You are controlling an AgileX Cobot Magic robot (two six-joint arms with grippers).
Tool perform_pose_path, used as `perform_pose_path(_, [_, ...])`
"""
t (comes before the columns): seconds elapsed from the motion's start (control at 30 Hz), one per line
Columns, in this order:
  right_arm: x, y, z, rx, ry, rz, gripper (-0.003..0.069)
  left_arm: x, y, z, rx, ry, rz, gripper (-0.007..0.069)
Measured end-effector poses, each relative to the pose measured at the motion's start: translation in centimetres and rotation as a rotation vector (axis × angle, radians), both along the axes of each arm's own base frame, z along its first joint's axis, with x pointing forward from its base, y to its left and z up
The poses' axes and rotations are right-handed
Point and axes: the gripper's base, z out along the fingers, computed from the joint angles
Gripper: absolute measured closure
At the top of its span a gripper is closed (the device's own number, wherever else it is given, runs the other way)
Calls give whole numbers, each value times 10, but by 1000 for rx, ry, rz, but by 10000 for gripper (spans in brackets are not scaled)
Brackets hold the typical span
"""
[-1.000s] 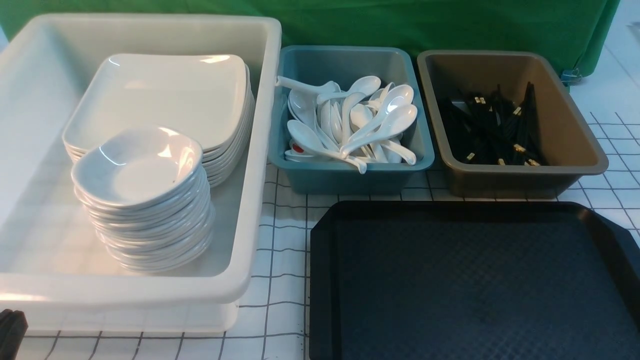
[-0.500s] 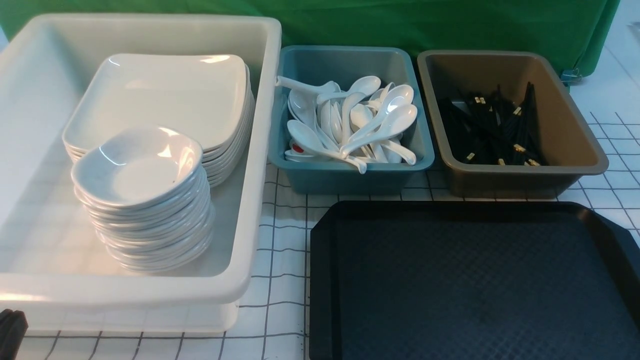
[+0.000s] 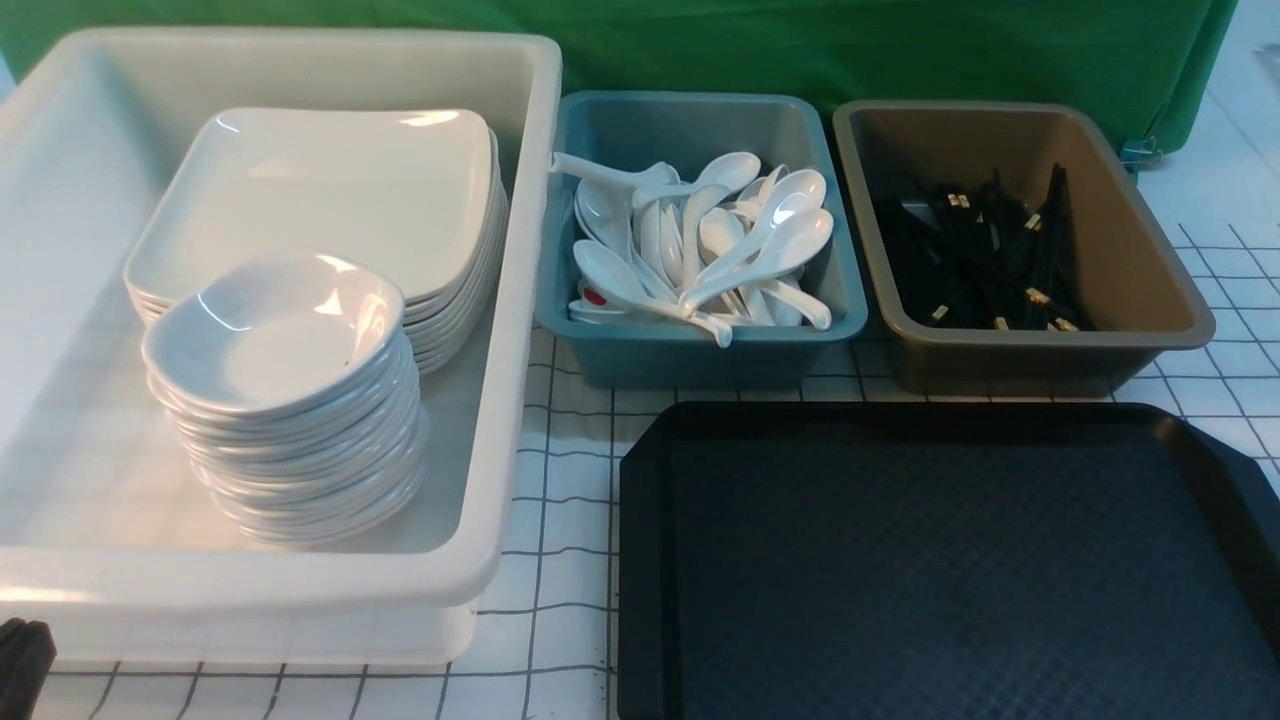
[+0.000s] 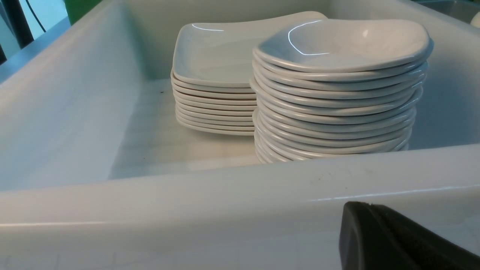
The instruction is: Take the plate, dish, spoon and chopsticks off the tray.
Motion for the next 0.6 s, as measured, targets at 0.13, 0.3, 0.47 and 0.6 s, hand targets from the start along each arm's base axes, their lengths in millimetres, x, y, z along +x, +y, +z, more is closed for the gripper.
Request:
perform_pose_path(0.13, [15, 5, -30, -56, 83, -205, 419, 0, 0, 0, 0, 0, 0, 625])
perform_pose_path(0.3, [38, 1, -89, -117, 264, -468, 419, 0, 0, 0, 0, 0, 0, 625])
perform_pose_path(0.47, [46, -8, -142, -147, 454, -649, 419, 0, 0, 0, 1, -1, 0, 624])
perform_pose_path(0.6, [46, -10, -144, -142, 464, -678, 419, 0, 0, 0, 7, -1, -1, 624])
